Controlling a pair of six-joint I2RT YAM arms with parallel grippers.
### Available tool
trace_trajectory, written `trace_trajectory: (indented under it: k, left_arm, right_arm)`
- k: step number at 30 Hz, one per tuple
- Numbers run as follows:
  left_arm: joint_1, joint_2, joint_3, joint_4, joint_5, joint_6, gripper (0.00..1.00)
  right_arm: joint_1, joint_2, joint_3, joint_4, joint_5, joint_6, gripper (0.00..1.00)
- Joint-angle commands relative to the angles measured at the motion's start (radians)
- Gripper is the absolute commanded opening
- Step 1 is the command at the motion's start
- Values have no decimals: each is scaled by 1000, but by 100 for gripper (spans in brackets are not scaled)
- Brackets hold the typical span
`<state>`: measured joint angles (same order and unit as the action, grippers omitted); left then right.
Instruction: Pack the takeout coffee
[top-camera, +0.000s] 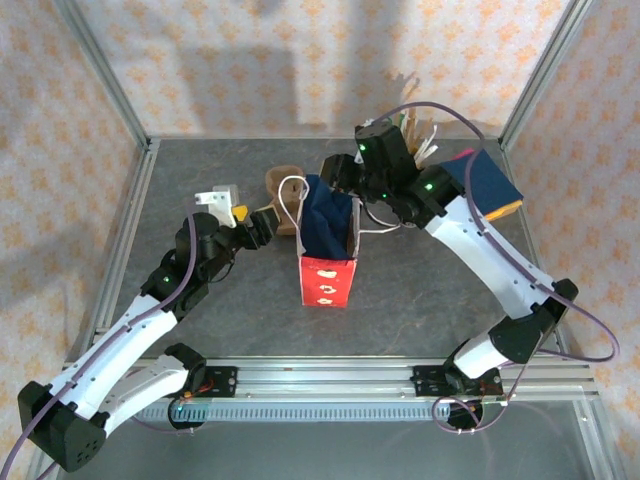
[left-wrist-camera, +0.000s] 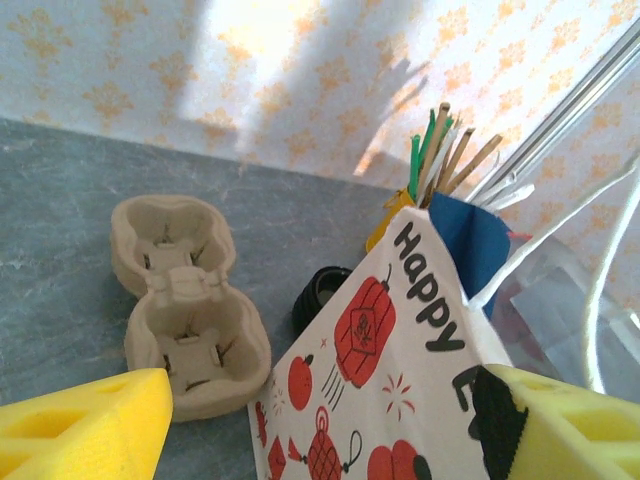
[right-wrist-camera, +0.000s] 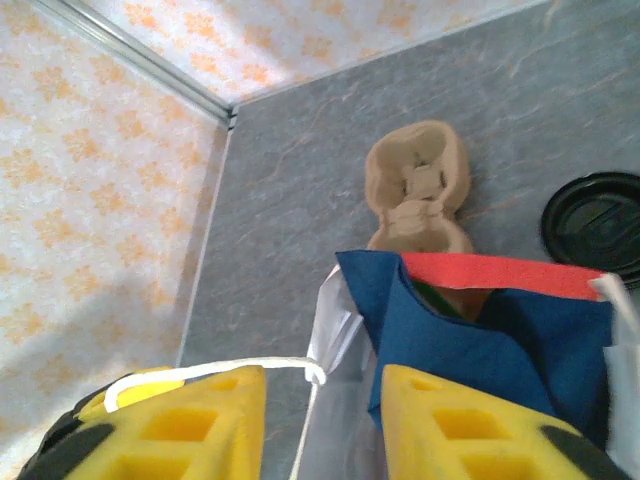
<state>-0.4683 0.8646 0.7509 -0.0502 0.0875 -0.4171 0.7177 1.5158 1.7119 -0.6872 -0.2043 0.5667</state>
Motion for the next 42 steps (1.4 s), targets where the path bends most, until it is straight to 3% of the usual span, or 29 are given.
trace_trajectory:
  k: [1, 5, 10, 18, 24, 28, 34, 38, 40, 42]
  left_arm:
    - [11, 4, 29, 55, -26, 14, 81]
    - [11, 1, 23, 54, -17, 8, 81]
    - [10, -13, 10, 50, -20, 6, 81]
    - [10, -24, 14, 42, -25, 7, 81]
    - [11, -17, 30, 19, -105, 39, 82]
    - [30, 6, 50, 11, -262, 71, 90]
    - [164, 58, -3, 113, -477, 81, 99]
    - [218, 71, -128, 326, -658, 178, 99]
    - [236, 72, -209, 473, -714, 233, 99]
    - [264, 82, -278, 592, -744, 274, 99]
  right_arm:
    - [5, 57, -65, 64, -93, 30, 28]
    - [6, 116, -68, 6, -9, 41, 20]
    - [18, 166, -84, -2, 8, 42, 19]
    - [47, 207, 40, -127, 59, 13, 22]
    - [42, 93, 119, -102, 121, -69, 42]
    - [-42, -24, 82, -80, 249, -124, 51]
    - [-222, -292, -265, 203, 479, -319, 77]
    - [-405, -467, -629, 488, 555, -378, 82]
    - [-477, -532, -805, 648, 527, -420, 86]
    - [-528, -565, -952, 781, 548, -433, 95]
